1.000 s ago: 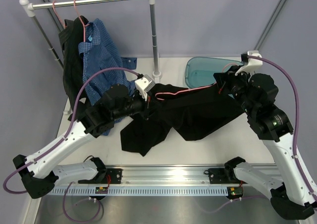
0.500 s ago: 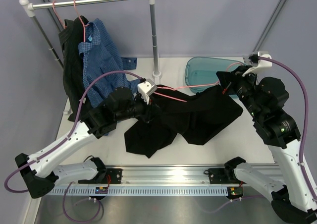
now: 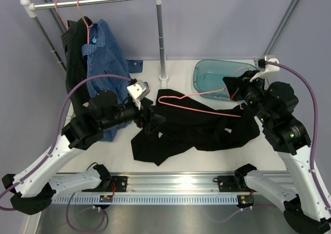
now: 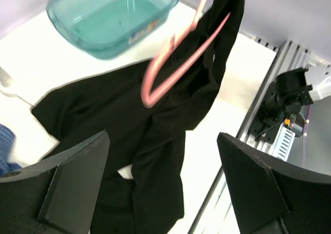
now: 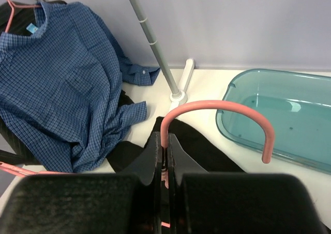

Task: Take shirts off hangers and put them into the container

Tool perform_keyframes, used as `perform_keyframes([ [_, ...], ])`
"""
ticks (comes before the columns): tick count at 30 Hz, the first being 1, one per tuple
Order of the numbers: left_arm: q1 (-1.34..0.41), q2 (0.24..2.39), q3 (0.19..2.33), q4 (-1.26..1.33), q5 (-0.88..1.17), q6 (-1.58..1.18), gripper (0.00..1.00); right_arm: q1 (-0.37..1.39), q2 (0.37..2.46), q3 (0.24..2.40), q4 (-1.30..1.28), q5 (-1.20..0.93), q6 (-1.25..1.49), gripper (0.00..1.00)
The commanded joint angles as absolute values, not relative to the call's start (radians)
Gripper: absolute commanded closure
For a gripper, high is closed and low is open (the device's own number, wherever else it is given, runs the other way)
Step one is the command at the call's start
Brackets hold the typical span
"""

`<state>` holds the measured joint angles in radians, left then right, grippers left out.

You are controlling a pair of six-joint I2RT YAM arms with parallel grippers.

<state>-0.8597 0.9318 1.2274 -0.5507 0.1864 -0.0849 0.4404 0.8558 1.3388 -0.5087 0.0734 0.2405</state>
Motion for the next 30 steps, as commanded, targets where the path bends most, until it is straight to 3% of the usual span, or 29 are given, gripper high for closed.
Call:
perform_keyframes([
  [1, -0.856, 0.917, 1.32, -0.597, 0.187, -0.023, 0.09, 0.44, 0.853, 1.315, -0.437, 0.02, 0.216, 1.0],
  [12, -0.856, 1.107, 1.543, -0.638, 0.317, -0.017, 0.1, 0.44, 0.871, 1.29, -0.396, -0.1, 0.207, 1.0],
  [23, -0.856, 1.288, 1.614, -0.644, 0.446, -0.044, 0.25, 0.44, 0.88, 1.279, -0.387, -0.135, 0.19, 1.0],
  [29, -0.857, 1.309, 1.586, -0.626, 0.472, -0.058, 0.5, 0.44, 0.888, 1.285, -0.382, -0.15, 0.193, 1.0],
  [30, -0.857, 1.307, 1.58, -0.615, 0.469, -0.058, 0.61, 0.442, 0.89, 1.285, -0.383, -0.149, 0.193, 1.0],
])
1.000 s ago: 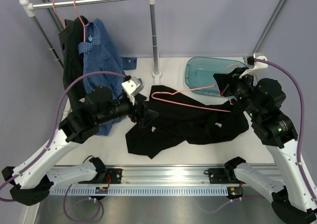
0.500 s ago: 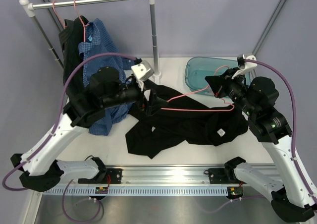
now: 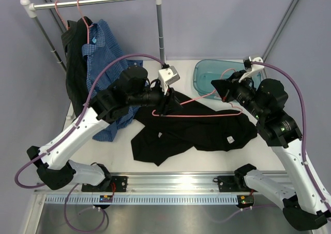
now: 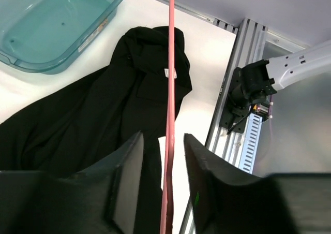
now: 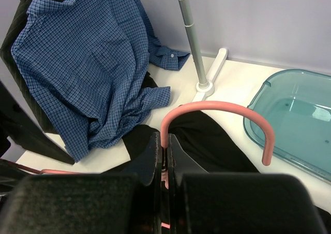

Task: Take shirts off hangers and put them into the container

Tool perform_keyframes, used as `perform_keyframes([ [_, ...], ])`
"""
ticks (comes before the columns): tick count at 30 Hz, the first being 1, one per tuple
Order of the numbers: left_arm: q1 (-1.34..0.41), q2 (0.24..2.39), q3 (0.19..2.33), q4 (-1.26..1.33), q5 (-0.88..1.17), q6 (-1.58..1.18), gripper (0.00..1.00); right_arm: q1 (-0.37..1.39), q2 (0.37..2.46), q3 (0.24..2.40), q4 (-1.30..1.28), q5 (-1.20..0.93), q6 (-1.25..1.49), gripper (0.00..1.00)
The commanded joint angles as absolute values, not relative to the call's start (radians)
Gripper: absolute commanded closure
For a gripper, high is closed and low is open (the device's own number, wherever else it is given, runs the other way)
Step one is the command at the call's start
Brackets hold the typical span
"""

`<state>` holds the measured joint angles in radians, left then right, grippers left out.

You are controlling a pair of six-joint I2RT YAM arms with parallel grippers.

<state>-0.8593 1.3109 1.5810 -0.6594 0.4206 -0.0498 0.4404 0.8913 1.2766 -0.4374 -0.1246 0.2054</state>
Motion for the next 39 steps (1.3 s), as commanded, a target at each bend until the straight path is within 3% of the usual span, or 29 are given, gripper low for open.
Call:
perform_keyframes([
  [1, -0.857, 1.305, 1.575, -0.612, 0.468, -0.058, 0.69, 0.44, 0.89, 1.285, -0.383, -0.147, 0.19, 1.0],
  [3, -0.857, 1.296, 1.559, -0.603, 0.463, -0.058, 0.79, 0.44, 0.891, 1.285, -0.383, -0.149, 0.192, 1.0],
  [4, -0.856, 1.293, 1.555, -0.603, 0.463, -0.057, 0.9, 0.44, 0.891, 1.284, -0.382, -0.15, 0.192, 1.0],
  [7, -0.857, 1.289, 1.54, -0.609, 0.462, -0.052, 1.0, 0.44, 0.893, 1.289, -0.383, -0.158, 0.193, 1.0],
  [11, -0.857, 1.27, 1.517, -0.609, 0.45, -0.043, 1.0, 0.44, 0.891, 1.298, -0.388, -0.173, 0.195, 1.0],
  [12, -0.857, 1.263, 1.5, -0.604, 0.428, -0.035, 1.0, 0.442, 0.89, 1.299, -0.393, -0.175, 0.193, 0.96],
  [14, -0.857, 1.227, 1.48, -0.591, 0.39, -0.02, 1.0, 0.44, 0.882, 1.299, -0.397, -0.186, 0.187, 0.8],
  [15, -0.856, 1.214, 1.467, -0.583, 0.373, -0.017, 1.0, 0.44, 0.877, 1.296, -0.402, -0.187, 0.184, 0.61],
  [18, -0.856, 1.163, 1.419, -0.555, 0.33, -0.008, 1.0, 0.44, 0.862, 1.284, -0.406, -0.193, 0.183, 0.42],
  [19, -0.856, 1.151, 1.398, -0.548, 0.324, -0.008, 1.0, 0.44, 0.859, 1.281, -0.408, -0.202, 0.183, 0.26],
  [21, -0.856, 1.126, 1.385, -0.535, 0.308, -0.008, 1.0, 0.44, 0.854, 1.279, -0.422, -0.216, 0.192, 0.13],
  [22, -0.856, 1.12, 1.382, -0.535, 0.304, -0.006, 1.0, 0.44, 0.853, 1.279, -0.429, -0.222, 0.193, 0.02],
  [31, -0.851, 1.019, 1.315, -0.541, 0.1, -0.008, 1.0, 0.44, 0.782, 1.253, -0.547, -0.239, 0.19, 0.01],
  [39, -0.83, 0.901, 1.293, -0.584, -0.333, -0.032, 1.0, 0.44, 0.71, 1.216, -0.603, -0.146, 0.175, 0.01],
])
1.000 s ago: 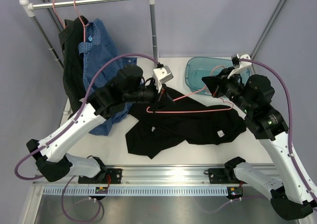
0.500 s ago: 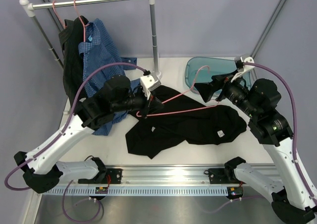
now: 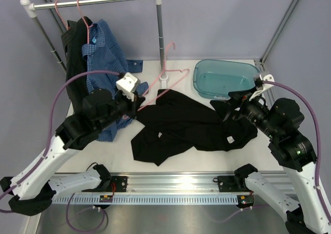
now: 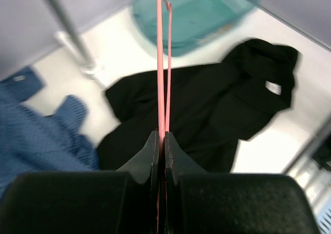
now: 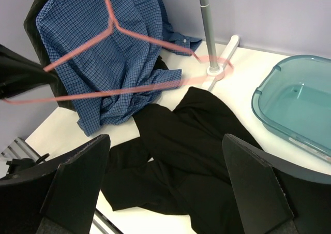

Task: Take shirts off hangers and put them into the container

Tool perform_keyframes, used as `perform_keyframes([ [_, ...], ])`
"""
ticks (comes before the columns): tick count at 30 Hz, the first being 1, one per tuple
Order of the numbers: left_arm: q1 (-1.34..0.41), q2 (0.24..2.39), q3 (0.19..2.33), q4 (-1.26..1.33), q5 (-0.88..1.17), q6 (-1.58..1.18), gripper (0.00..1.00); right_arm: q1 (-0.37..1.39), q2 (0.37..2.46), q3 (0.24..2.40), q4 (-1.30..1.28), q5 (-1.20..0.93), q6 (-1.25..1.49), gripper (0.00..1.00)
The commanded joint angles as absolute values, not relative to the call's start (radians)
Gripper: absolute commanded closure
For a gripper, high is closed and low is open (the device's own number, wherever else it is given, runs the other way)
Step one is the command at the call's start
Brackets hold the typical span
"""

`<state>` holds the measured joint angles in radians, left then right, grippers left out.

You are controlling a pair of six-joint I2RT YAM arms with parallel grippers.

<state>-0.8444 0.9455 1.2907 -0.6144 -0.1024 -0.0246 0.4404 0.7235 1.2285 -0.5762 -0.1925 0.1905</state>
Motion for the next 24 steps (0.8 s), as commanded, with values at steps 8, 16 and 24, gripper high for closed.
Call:
perform_keyframes([
  [8, -0.787, 0.884, 1.305, -0.559, -0.656, -0.083, 1.0, 0.44, 0.707, 1.194, -0.594, -0.137, 0.19, 0.01],
  [16, -0.606, 0.937, 1.35, -0.417, -0.591, -0.121, 1.0, 0.44, 0.696, 1.161, -0.609, -0.15, 0.193, 0.01],
  [24, -0.488, 1.12, 1.523, -0.33, -0.437, -0.08, 1.0, 0.442, 0.658, 1.123, -0.589, -0.153, 0.21, 0.01],
])
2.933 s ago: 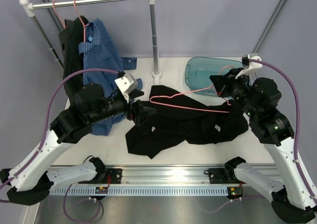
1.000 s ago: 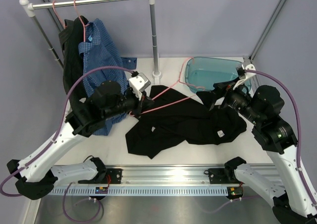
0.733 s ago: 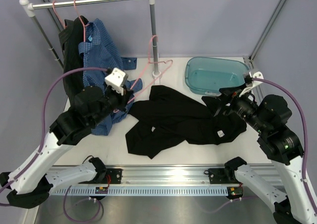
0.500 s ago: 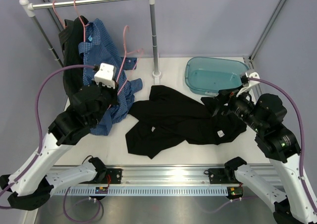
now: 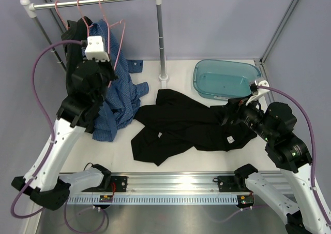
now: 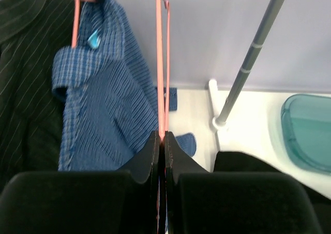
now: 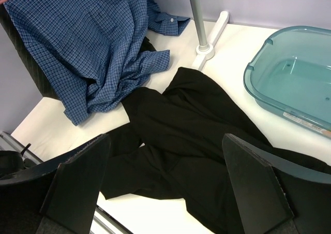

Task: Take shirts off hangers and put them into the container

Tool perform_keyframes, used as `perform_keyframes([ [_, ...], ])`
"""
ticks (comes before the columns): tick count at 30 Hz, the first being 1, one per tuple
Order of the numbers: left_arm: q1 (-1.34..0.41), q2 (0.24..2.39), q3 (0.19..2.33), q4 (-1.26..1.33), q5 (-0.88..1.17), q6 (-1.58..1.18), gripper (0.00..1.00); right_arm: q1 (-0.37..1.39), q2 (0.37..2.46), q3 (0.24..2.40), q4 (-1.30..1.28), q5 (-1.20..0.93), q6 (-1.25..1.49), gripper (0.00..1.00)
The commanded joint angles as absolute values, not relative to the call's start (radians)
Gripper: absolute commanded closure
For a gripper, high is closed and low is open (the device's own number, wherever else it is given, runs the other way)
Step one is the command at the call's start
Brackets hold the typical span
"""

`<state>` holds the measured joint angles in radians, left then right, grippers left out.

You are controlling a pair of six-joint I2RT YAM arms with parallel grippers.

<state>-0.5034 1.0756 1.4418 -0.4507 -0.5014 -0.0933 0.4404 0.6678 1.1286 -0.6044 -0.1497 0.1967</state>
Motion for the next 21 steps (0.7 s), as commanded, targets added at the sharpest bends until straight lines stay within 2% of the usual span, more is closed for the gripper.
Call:
perform_keyframes([
  [1, -0.483, 1.133, 1.543, -0.324, -0.428, -0.077, 1.0, 0.44, 0.657, 1.12, -0.589, -0.156, 0.212, 0.01],
  [15, -0.396, 1.362, 1.687, -0.295, -0.298, -0.057, 1.0, 0.44, 0.657, 1.114, -0.592, -0.14, 0.206, 0.0],
  [21, -0.396, 1.388, 1.635, -0.293, -0.293, -0.072, 1.0, 0.44, 0.664, 1.101, -0.597, -0.133, 0.206, 0.01],
])
